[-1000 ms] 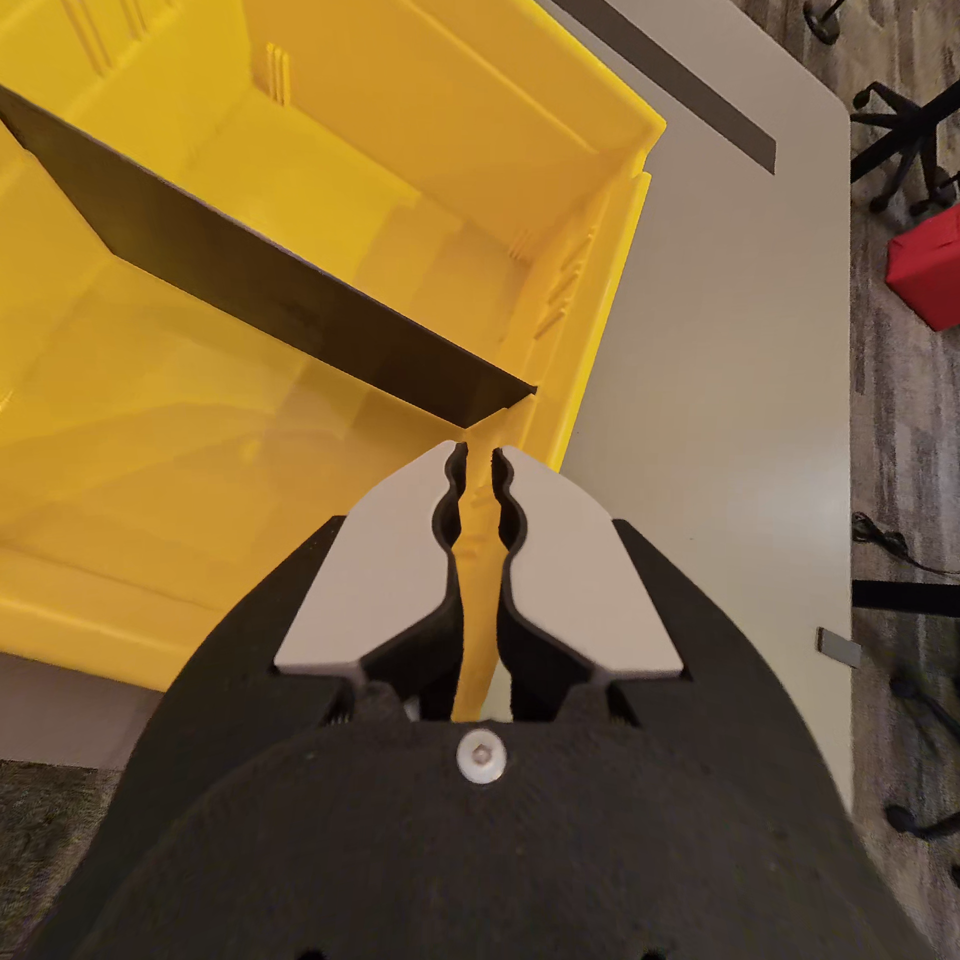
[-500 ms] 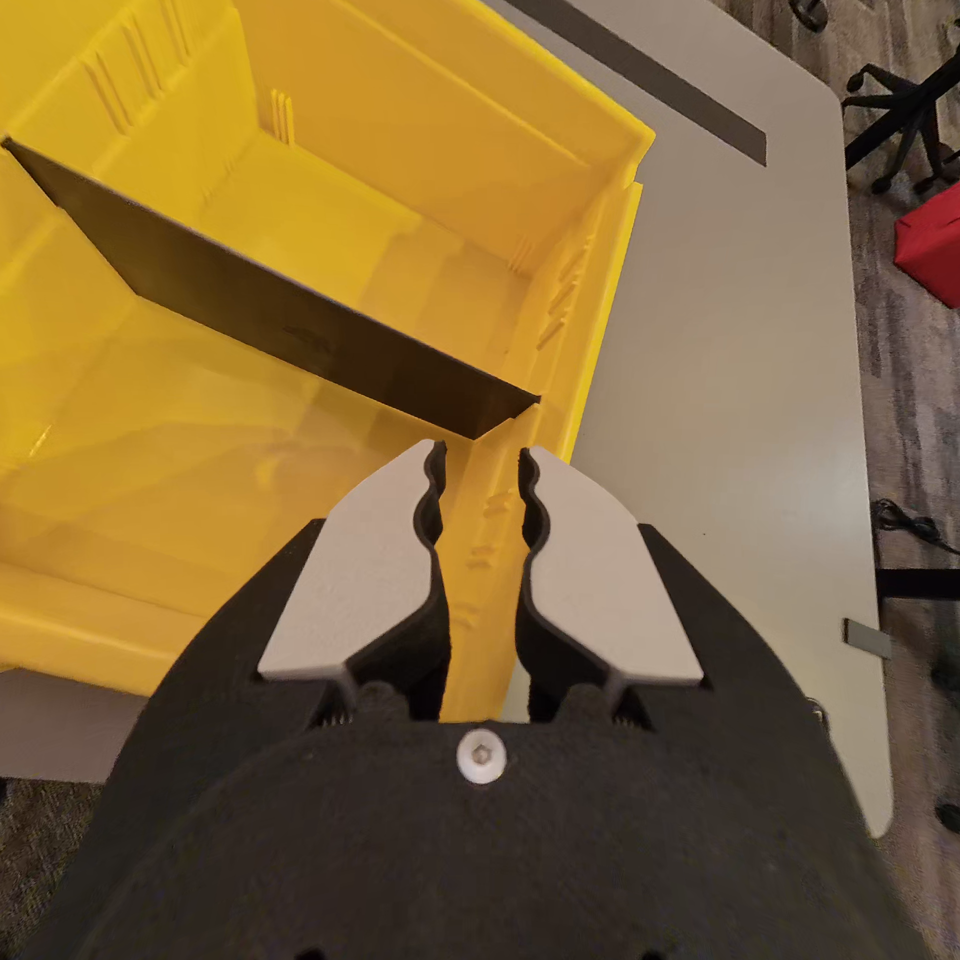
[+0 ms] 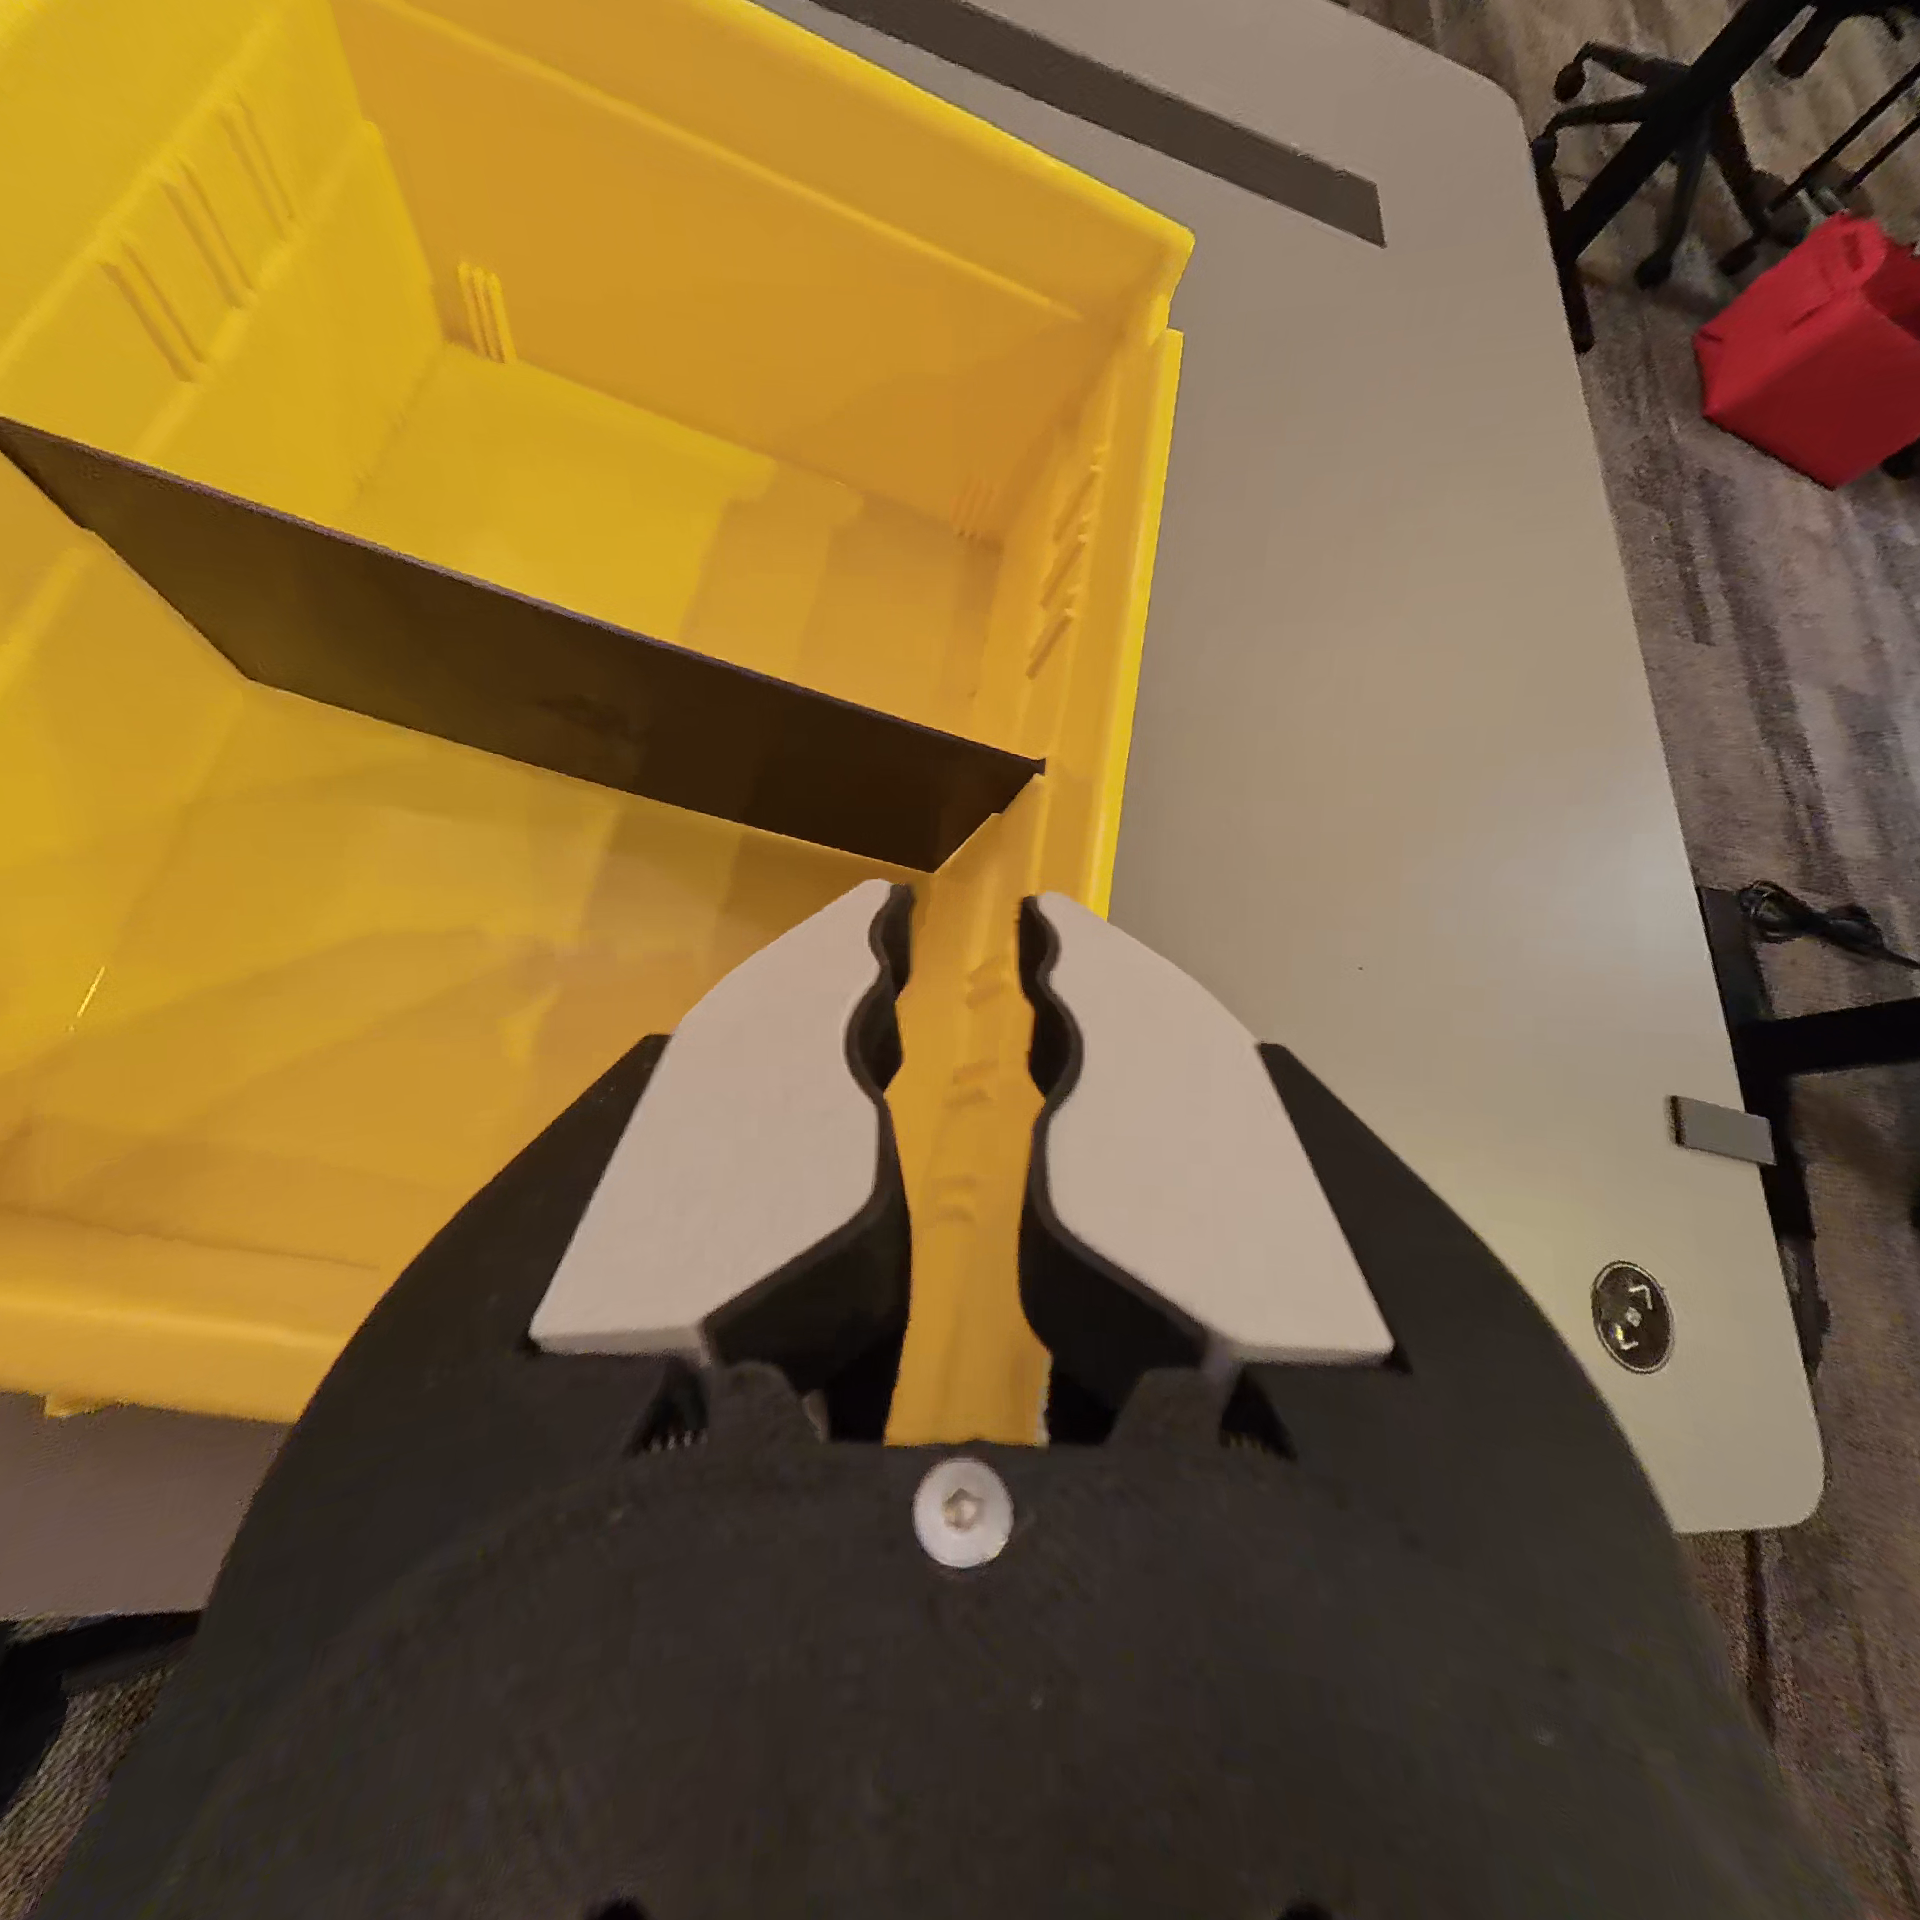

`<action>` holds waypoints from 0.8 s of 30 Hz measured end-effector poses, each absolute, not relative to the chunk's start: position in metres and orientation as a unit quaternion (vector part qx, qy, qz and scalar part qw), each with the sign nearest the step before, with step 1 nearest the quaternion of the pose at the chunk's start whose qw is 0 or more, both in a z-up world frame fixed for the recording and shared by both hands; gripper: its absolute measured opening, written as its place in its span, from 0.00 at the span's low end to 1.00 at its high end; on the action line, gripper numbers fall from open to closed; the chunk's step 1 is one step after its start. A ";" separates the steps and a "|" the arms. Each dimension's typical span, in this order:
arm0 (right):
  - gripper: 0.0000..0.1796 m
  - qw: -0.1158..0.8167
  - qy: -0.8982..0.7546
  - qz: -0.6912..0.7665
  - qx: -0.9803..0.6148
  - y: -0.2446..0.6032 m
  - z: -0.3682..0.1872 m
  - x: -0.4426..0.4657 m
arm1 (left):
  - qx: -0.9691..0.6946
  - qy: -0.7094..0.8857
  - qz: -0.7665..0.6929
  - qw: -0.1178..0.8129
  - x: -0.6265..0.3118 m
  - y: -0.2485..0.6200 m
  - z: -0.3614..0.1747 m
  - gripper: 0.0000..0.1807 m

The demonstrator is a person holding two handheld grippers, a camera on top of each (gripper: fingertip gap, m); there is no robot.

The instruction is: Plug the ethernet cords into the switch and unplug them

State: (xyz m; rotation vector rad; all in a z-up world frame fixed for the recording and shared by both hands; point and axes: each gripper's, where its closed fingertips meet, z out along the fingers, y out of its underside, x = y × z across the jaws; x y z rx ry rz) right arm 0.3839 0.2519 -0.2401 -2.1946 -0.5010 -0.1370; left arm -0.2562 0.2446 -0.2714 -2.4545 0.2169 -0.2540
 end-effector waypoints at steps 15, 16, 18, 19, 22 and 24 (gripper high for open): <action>0.38 0.506 -0.416 0.267 -0.707 0.188 -0.113 0.131 | -0.851 0.186 -0.091 0.482 -0.230 0.225 -0.155 0.07; 0.39 0.493 -0.439 0.283 -0.696 0.182 -0.111 0.108 | -0.843 0.201 -0.091 0.490 -0.224 0.220 -0.144 0.07; 0.39 0.472 -0.476 0.333 -0.663 0.166 -0.103 0.062 | -0.828 0.239 -0.095 0.498 -0.207 0.210 -0.127 0.07; 0.39 0.460 -0.487 0.360 -0.649 0.160 -0.100 0.041 | -0.822 0.255 -0.096 0.500 -0.198 0.205 -0.119 0.07; 0.37 0.416 -0.519 0.414 -0.621 0.151 -0.107 -0.016 | -0.804 0.300 -0.111 0.501 -0.167 0.188 -0.103 0.07; 0.37 0.399 -0.524 0.434 -0.615 0.158 -0.118 -0.047 | -0.795 0.332 -0.121 0.494 -0.146 0.179 -0.100 0.07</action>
